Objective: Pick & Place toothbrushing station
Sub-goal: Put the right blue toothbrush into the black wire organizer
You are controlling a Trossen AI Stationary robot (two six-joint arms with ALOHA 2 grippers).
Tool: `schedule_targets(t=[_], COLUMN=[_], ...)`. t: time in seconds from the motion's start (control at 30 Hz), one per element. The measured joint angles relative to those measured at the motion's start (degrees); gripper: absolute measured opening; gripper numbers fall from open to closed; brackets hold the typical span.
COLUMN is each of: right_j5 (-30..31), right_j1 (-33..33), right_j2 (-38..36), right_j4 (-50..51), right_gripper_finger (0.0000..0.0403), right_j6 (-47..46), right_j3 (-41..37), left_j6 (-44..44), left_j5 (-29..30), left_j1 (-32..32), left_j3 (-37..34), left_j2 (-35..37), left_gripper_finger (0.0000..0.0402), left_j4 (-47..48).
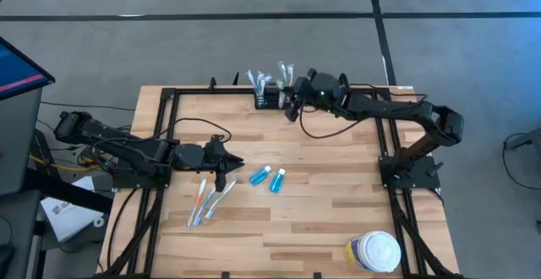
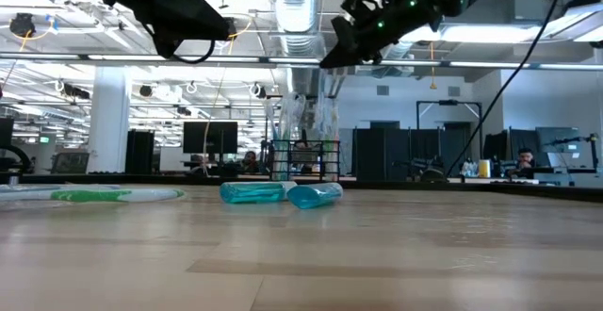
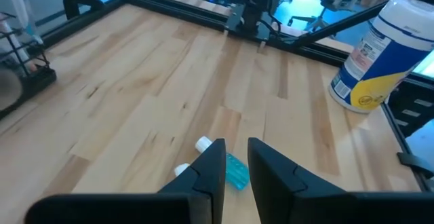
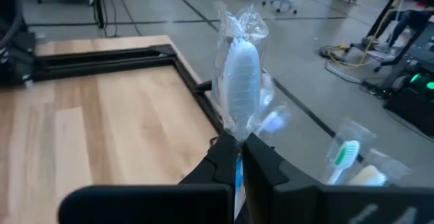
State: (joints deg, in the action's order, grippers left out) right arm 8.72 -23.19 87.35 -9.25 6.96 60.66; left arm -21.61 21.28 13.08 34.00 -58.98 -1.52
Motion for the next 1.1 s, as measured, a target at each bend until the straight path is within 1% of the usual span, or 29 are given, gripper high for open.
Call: schedule_targets(t=[0.13,0.43,0.57,0.63,0.77,0.87,1.1], right_j5=[-1.24,-1.43,-1.58,-3.24,-3.63,-4.67,-4.99], right_j1=[-2.5,-5.98,-6.84,-7.55,-8.49,-9.39,-10.46], right_j2=[0.0,0.18,2.41,3.66,6.87,6.84,6.84], right_j4=[-0.47,-1.93,-2.96,-4.02,-5.23,-6.93,-6.44], right_gripper_finger=[0.0,0.0,0.0,0.0,0.0,0.0,0.0], right_j6=[-0.57,-1.5,-2.17,-2.77,-2.77,-3.41,-3.56], right_j3=[0.0,0.0,-0.04,-0.03,-0.07,0.07,0.02], left_j6=[0.82,0.84,0.84,0.84,0.84,1.01,2.52], left_j5=[0.24,0.22,0.22,0.2,0.2,0.2,0.17], left_j1=[0.0,0.0,0.0,0.0,0.0,0.0,0.0], left_j3=[0.0,0.0,0.0,0.0,0.0,0.0,0.0], left_j2=[0.0,0.0,0.0,0.0,0.0,0.0,0.0], left_gripper_finger=[0.0058,0.0058,0.0058,0.0058,0.0058,0.0058,0.0058], left_j4=[-0.05,-0.05,-0.07,-0.07,-0.07,-0.07,-0.19])
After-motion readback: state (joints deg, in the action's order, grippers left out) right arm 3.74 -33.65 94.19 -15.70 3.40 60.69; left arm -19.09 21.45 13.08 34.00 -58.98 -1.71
